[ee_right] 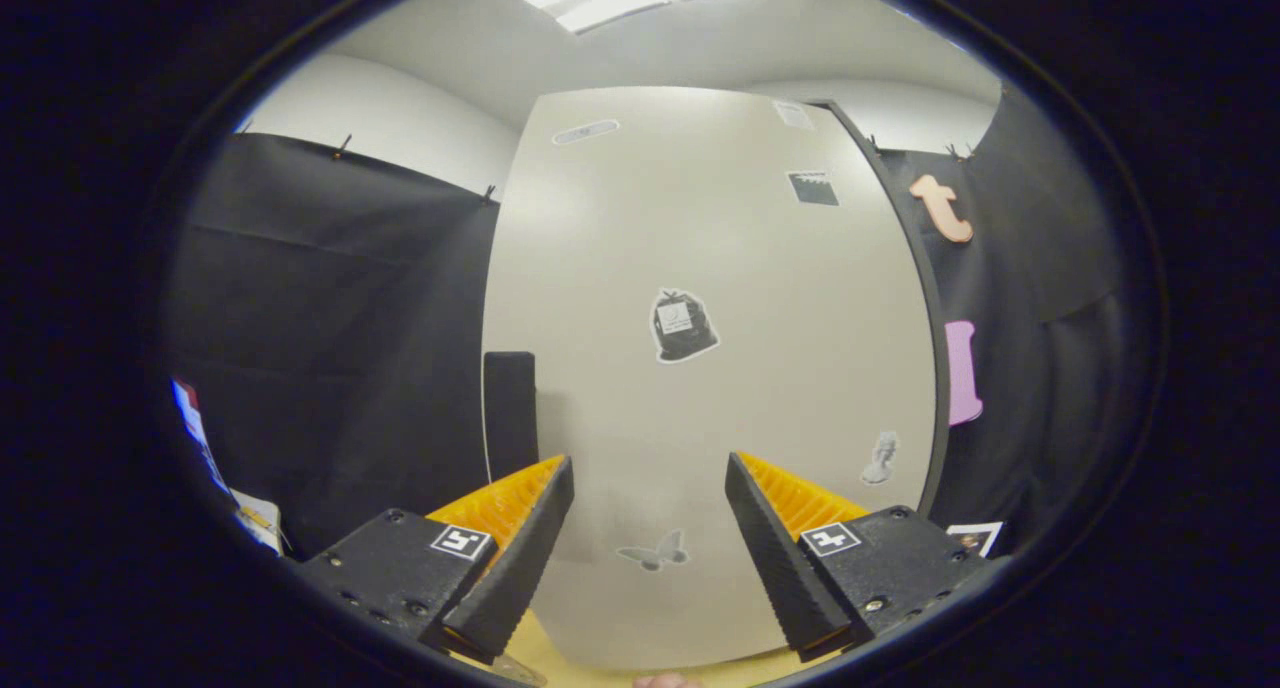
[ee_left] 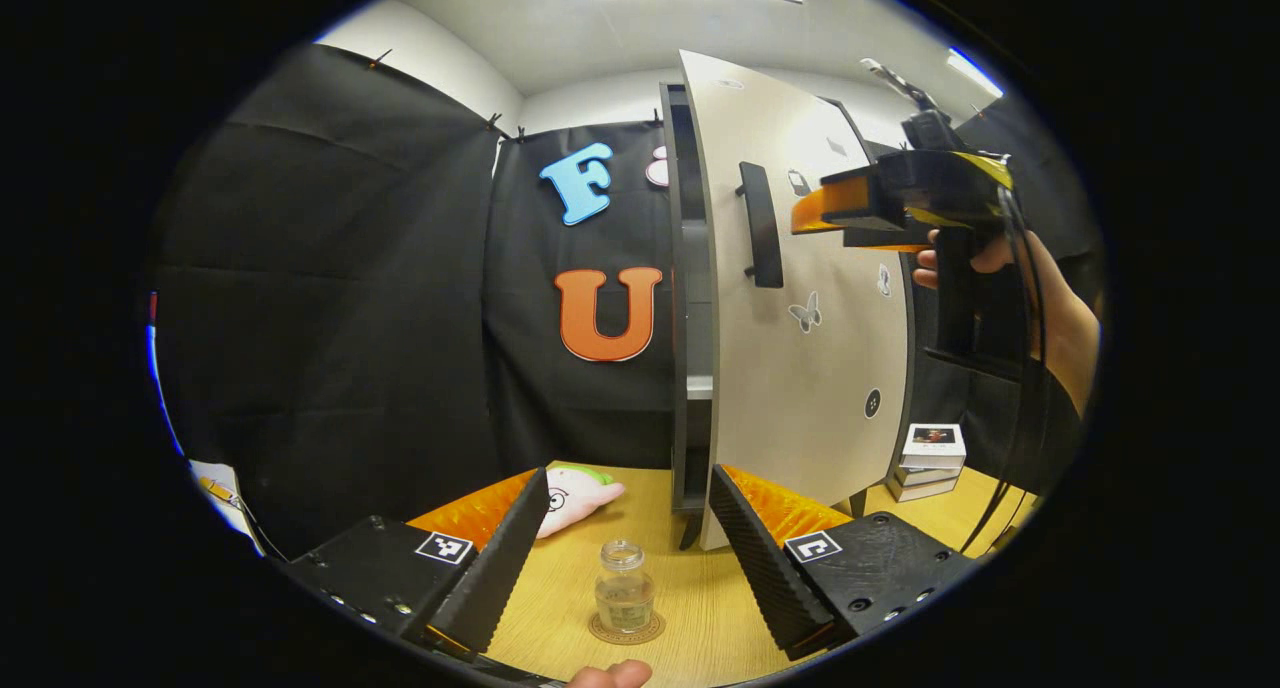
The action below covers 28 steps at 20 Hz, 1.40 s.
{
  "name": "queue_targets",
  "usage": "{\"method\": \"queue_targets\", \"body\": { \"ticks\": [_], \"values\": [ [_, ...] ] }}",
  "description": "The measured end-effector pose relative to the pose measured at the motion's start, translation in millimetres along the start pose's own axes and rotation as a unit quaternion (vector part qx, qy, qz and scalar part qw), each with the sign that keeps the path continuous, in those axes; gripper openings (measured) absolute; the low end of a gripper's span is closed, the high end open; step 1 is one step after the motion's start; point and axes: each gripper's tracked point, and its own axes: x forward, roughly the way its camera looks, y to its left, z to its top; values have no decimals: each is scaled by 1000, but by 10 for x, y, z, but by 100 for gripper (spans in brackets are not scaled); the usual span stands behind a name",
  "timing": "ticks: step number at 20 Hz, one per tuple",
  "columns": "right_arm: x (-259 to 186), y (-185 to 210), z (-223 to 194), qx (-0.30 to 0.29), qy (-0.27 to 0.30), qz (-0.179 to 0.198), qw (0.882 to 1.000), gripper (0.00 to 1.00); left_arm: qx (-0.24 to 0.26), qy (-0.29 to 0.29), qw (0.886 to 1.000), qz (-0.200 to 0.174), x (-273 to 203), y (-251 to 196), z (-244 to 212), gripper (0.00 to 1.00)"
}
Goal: Open the cabinet door with the right hand, grasp the bottle in the cabinet with the left hand and place it on the coaster, then close the cabinet door with the right hand.
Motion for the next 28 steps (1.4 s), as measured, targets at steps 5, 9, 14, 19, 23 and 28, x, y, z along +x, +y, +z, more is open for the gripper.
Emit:
{"method": "queue_targets", "body": {
  "ticks": [5, 9, 14, 19, 23, 28],
  "values": [
    [-831, -372, -391, -32, 18, -46, 998, 98, 0, -21, 1000, -13, 1, -177, 140, 97],
    [-1517, -779, -731, -29, 41, -105, 993, 98, -21, -32, 998, -40, -1, -431, 224, 97],
    [-2209, -1321, -1128, -31, 69, -205, 976, 98, -15, -42, 997, -58, -55, -686, 288, 97],
    [-2533, -1475, -1305, 13, 70, -242, 968, 98, -14, -45, 996, -72, -149, -868, 295, 97],
    [-2621, -1610, -1299, 0, 66, -244, 968, 97, -11, -51, 995, -80, -194, -953, 341, 97],
    [-2562, -1523, -1250, 7, 56, -227, 972, 98, -18, -52, 995, -79, -268, -962, 348, 97]
  ]
}}
